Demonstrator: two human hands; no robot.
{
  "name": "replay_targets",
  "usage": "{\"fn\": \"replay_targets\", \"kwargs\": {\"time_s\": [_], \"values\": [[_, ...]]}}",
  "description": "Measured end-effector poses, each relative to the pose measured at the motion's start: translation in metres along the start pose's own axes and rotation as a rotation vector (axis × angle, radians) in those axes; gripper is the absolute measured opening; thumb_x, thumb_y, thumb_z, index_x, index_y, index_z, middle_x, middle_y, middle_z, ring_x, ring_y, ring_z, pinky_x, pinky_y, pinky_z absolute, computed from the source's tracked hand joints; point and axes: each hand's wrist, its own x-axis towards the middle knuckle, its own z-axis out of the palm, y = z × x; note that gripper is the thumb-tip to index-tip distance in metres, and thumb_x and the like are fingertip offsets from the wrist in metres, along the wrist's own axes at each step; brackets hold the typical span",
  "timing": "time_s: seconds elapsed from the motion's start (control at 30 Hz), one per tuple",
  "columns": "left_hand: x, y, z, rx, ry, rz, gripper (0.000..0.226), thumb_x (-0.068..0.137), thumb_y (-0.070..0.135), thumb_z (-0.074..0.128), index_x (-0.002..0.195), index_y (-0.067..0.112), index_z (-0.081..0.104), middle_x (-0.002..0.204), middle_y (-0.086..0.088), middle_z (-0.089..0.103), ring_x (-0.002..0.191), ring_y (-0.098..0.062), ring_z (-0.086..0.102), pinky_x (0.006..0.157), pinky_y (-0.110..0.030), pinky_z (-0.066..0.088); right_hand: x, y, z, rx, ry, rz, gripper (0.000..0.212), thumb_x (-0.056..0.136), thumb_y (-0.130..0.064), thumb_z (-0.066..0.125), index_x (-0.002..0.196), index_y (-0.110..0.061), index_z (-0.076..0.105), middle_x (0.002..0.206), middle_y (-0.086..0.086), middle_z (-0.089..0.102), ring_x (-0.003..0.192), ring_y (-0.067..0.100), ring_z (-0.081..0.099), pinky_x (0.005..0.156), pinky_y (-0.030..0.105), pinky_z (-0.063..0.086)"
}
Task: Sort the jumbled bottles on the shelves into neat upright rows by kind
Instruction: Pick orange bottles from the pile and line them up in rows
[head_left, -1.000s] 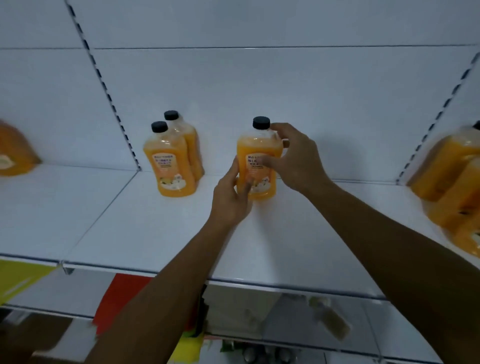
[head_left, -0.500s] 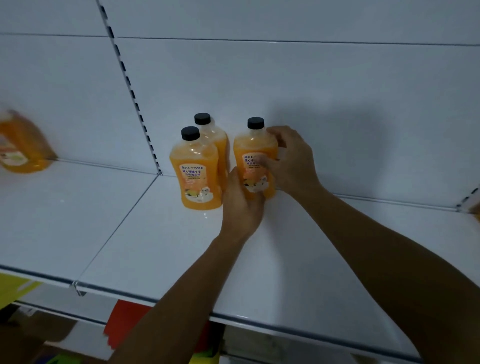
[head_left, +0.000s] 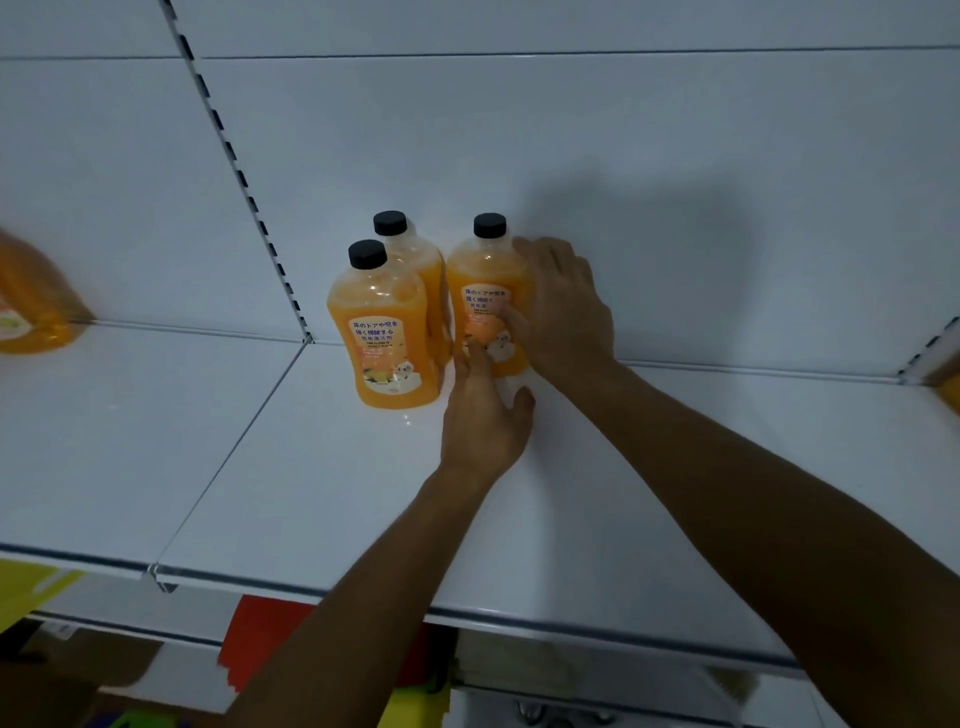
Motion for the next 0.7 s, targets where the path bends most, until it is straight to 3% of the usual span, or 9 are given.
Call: {"fn": "replay_targets", "kwargs": {"time_s": [0.1, 0.2, 0.37, 0.57, 0.7], "values": [[-0.011, 0.008, 0.000, 0.024, -0.011, -0.024, 0.069, 0.092, 0.029, 0.062, 0.148, 0.023, 0.023, 0.150, 0.003, 0.040, 0.133, -0.022, 0.045, 0.102, -0.030, 0.039, -0.015, 0.012, -0.014, 0.081, -0.063, 0.045, 0.070, 0.088, -0.051, 0.061, 0.144, -0.017, 0.035, 0.147, 0.007, 0.036, 0.132, 0.029, 0.038, 0.094, 0.044, 0.044], [-0.028, 0.028, 0.007, 0.066, -0.059, -0.036, 0.066, 0.094, 0.031, 0.059, 0.150, 0.022, 0.024, 0.153, 0.002, 0.036, 0.139, -0.021, 0.037, 0.110, -0.032, 0.032, -0.039, 0.031, -0.039, 0.064, -0.088, 0.109, 0.072, 0.090, -0.054, 0.055, 0.148, -0.020, 0.031, 0.155, 0.004, 0.029, 0.140, 0.025, 0.029, 0.105, 0.045, 0.038], [-0.065, 0.080, 0.047, 0.064, -0.254, -0.009, 0.066, 0.096, 0.036, 0.056, 0.151, 0.017, 0.024, 0.157, -0.003, 0.029, 0.141, -0.023, 0.033, 0.115, -0.035, 0.025, -0.094, 0.073, -0.119, 0.038, -0.075, 0.169, 0.067, 0.092, -0.051, 0.054, 0.147, -0.018, 0.034, 0.153, 0.003, 0.034, 0.142, 0.021, 0.027, 0.111, 0.039, 0.031], [-0.128, 0.169, 0.120, -0.046, -0.465, 0.131, 0.064, 0.095, 0.032, 0.059, 0.149, 0.017, 0.029, 0.155, -0.003, 0.033, 0.137, -0.022, 0.039, 0.114, -0.042, 0.033, -0.180, 0.123, -0.226, -0.081, 0.006, 0.226, 0.061, 0.093, -0.040, 0.057, 0.146, -0.017, 0.036, 0.150, 0.003, 0.039, 0.139, 0.020, 0.032, 0.109, 0.035, 0.033], [-0.158, 0.221, 0.164, -0.102, -0.567, 0.215, 0.066, 0.092, 0.031, 0.063, 0.148, 0.015, 0.031, 0.151, -0.003, 0.039, 0.132, -0.020, 0.044, 0.111, -0.036, 0.037, -0.221, 0.161, -0.290, -0.151, 0.147, 0.335, 0.047, 0.092, -0.033, 0.060, 0.134, -0.016, 0.048, 0.133, 0.003, 0.052, 0.117, 0.021, 0.051, 0.086, 0.033, 0.048]]}}
